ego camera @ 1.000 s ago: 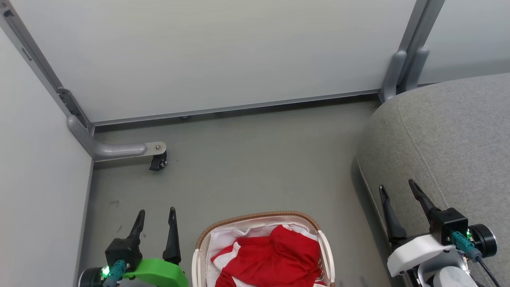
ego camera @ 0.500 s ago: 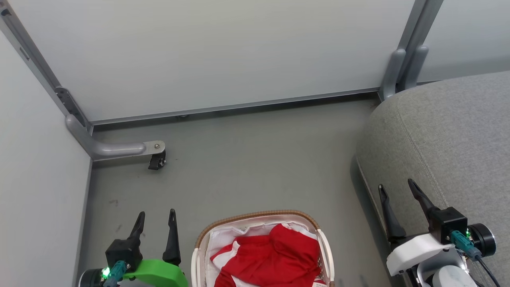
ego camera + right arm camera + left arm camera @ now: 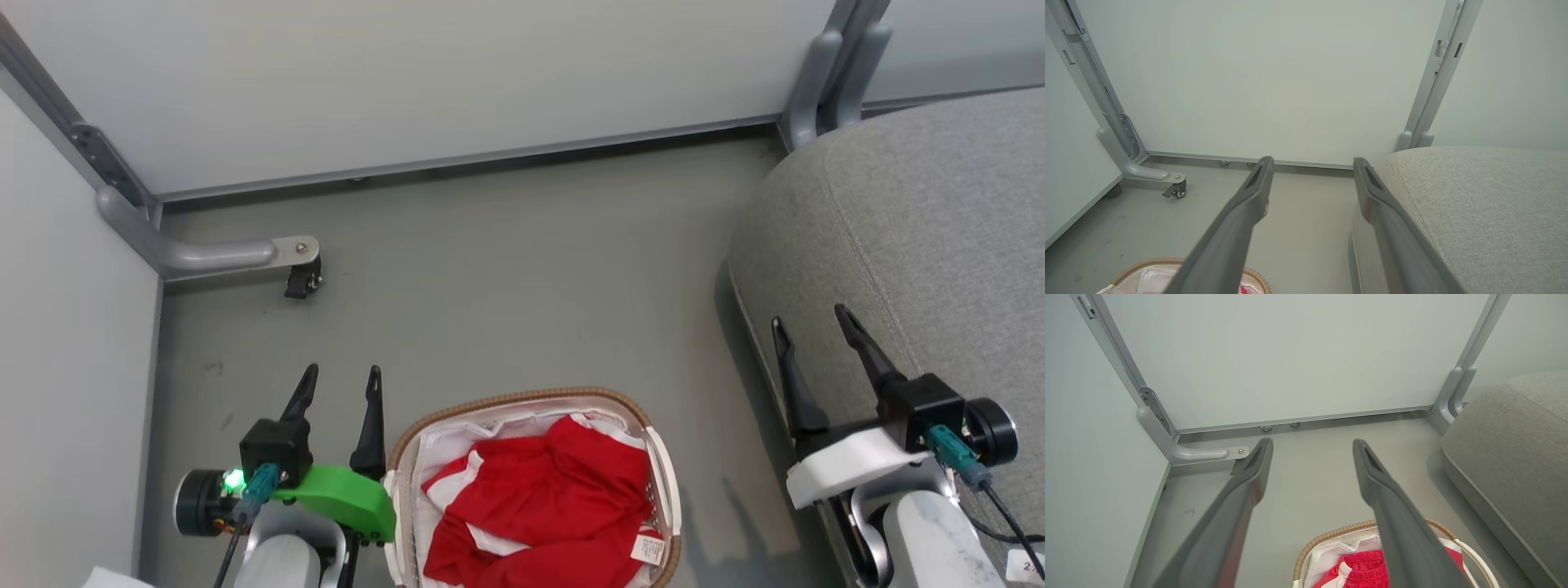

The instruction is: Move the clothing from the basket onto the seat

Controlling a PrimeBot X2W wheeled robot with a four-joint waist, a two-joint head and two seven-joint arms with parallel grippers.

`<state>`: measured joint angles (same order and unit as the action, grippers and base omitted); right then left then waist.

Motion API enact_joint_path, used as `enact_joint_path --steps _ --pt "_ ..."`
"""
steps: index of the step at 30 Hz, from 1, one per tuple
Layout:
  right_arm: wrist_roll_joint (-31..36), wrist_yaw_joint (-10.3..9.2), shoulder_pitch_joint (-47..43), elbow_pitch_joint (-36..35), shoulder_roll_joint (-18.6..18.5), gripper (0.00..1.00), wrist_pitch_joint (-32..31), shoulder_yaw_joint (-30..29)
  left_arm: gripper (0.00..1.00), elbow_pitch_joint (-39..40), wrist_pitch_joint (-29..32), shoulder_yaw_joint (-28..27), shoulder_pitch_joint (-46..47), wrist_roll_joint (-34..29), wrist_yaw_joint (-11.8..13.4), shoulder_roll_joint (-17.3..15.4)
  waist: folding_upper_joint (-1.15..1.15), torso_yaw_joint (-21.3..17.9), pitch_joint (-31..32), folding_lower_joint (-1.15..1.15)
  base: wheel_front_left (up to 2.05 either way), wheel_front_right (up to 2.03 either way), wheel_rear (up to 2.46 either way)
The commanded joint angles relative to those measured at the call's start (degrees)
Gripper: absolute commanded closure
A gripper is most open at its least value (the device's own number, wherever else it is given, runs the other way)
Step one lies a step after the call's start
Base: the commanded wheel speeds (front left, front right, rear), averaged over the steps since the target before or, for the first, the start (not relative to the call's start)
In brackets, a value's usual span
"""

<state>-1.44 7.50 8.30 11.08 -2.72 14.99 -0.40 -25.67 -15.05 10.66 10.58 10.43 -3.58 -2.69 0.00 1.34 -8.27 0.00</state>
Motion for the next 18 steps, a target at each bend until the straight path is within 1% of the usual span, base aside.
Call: enact_joint_path --steps 1,4,9,10,17,18 --pt "0.2 -0.02 1.7 -0.5 -0.3 0.0 0.3 -0.1 0.0 -1.3 -0.2 0.2 2.5 -0.6 -0.5 -0.4 0.0 -1.2 -4.8 0.0 0.0 0.0 0.0" --pt "0.5 -0.02 3.8 -1.2 -0.3 0.0 0.3 0.1 0.0 -4.8 -0.1 1.9 6.0 -1.6 -1.1 -0.3 0.0 -2.1 -8.7 0.0 0.0 0.0 0.0" --pt "0.4 -0.02 8.1 -2.2 -0.3 0.0 0.3 0.4 0.0 -11.6 -0.1 6.1 12.7 -3.0 -2.3 -0.3 0.0 -4.0 -16.1 0.0 0.0 0.0 0.0" --pt "0.2 -0.03 9.7 -2.6 -0.3 0.0 0.3 0.2 0.0 -14.4 -0.1 8.2 15.3 -3.6 -2.6 -0.3 0.0 -4.8 -18.9 0.0 0.0 0.0 0.0" --pt "-1.0 -0.03 15.3 -4.1 -0.3 0.0 0.3 -0.1 0.0 -24.1 -0.1 16.0 23.9 -5.3 -3.6 -0.4 0.0 -7.3 -27.6 0.0 0.0 0.0 0.0" --pt "-1.4 -0.03 16.4 -4.4 -0.3 0.0 0.3 -0.1 0.0 -25.8 -0.1 18.2 25.7 -4.8 -3.8 -0.4 0.0 -8.0 -29.6 0.0 0.0 0.0 0.0"
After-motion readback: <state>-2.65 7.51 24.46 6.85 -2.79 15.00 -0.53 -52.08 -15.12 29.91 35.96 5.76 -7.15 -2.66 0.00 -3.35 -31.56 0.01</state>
